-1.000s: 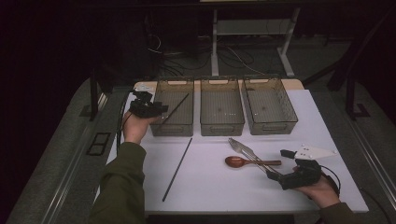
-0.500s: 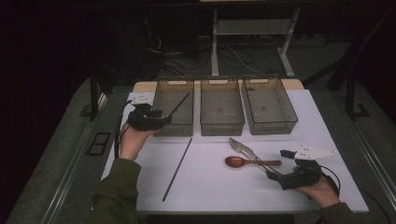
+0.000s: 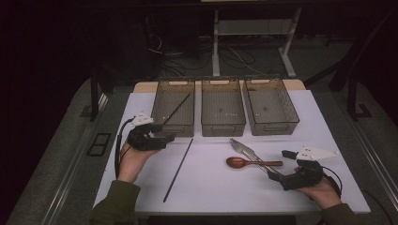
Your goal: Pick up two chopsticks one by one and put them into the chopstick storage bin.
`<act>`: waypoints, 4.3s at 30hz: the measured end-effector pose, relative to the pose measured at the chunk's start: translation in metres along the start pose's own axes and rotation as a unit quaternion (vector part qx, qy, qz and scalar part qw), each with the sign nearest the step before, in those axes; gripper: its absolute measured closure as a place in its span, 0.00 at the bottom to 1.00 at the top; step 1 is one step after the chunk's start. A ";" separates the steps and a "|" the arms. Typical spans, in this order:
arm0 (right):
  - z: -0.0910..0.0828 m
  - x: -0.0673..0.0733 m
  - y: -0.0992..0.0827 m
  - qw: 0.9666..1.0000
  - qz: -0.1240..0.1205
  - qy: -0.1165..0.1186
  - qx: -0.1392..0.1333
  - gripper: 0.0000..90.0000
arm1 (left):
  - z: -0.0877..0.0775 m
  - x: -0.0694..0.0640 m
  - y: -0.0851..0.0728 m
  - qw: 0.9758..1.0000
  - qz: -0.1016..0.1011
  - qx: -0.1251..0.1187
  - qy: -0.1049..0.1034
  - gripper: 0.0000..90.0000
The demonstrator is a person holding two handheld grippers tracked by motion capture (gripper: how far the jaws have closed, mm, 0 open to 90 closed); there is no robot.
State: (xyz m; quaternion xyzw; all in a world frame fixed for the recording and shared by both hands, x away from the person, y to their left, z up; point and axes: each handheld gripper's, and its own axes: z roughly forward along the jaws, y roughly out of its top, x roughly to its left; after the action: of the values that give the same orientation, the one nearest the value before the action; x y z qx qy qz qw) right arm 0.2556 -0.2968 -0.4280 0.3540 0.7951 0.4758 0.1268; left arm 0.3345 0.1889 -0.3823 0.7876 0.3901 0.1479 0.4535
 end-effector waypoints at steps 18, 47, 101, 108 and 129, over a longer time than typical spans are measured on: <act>0.009 0.002 -0.005 1.000 -0.004 0.025 0.011 0.00 | -0.010 -0.035 -0.048 1.000 0.018 0.018 -0.008 0.31; 0.006 0.001 -0.004 1.000 -0.007 0.016 0.004 0.00 | -0.008 -0.057 -0.083 0.996 0.005 0.083 -0.039 0.77; 0.005 0.001 -0.004 1.000 -0.008 0.017 0.002 0.00 | -0.012 -0.026 -0.087 0.993 0.001 0.114 0.010 0.93; 0.005 0.001 -0.004 1.000 -0.009 0.017 0.003 0.00 | -0.013 -0.026 -0.091 0.995 -0.007 0.103 0.008 0.92; 0.006 0.001 -0.004 1.000 -0.009 0.017 0.003 0.00 | -0.017 -0.032 -0.082 0.995 0.019 0.094 0.006 0.94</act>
State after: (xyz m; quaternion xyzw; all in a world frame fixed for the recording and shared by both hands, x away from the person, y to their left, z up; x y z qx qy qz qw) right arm 0.2562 -0.2936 -0.4341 0.3394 0.8014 0.4785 0.1164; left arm 0.2639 0.1985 -0.4374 0.8334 0.3895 0.1236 0.3722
